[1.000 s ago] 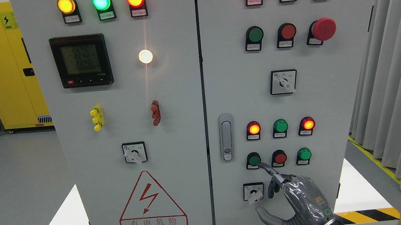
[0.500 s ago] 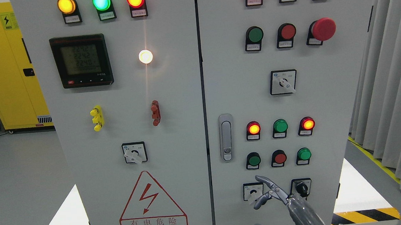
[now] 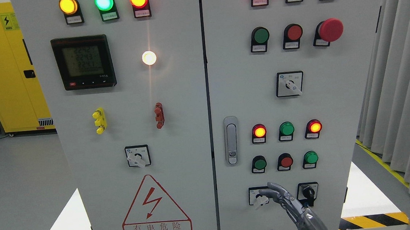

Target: Press green start button

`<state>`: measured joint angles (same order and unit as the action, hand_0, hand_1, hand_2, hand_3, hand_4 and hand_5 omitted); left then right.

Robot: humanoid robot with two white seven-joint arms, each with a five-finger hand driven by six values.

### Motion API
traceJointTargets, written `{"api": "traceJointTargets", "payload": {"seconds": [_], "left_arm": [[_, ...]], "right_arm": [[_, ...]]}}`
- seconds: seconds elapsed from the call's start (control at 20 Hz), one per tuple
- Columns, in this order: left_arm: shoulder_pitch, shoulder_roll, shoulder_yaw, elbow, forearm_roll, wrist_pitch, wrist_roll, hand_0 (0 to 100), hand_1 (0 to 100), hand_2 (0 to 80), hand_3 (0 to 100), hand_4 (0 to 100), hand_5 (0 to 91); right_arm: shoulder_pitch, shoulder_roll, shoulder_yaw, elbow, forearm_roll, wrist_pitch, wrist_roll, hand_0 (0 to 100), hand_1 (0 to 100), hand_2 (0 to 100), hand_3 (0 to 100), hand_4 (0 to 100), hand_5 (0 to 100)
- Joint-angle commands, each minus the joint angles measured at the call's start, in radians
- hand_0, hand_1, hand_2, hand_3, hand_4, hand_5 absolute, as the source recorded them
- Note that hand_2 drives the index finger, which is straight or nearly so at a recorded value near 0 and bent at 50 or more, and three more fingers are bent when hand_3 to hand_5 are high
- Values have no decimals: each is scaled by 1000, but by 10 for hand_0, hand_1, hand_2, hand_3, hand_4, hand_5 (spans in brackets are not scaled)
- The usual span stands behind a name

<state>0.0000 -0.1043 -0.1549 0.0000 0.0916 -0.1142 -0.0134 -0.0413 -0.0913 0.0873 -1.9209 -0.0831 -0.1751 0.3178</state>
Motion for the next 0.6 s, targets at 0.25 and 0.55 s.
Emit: {"api": "traceJointTargets", "payload": {"seconds": [0.25, 0.55], "left_arm": [[-29, 0, 0, -26, -1, -1, 0, 120, 556, 0, 0, 0, 0], [-29, 0, 0, -26, 0, -1, 0, 120, 556, 0, 0, 0, 0]], "right_arm": [[21, 2, 15, -73, -107, 20, 3, 344, 499, 0, 0, 66, 0], [23, 2, 17, -73, -107, 32, 3, 326, 504, 0, 0, 76, 0]]}}
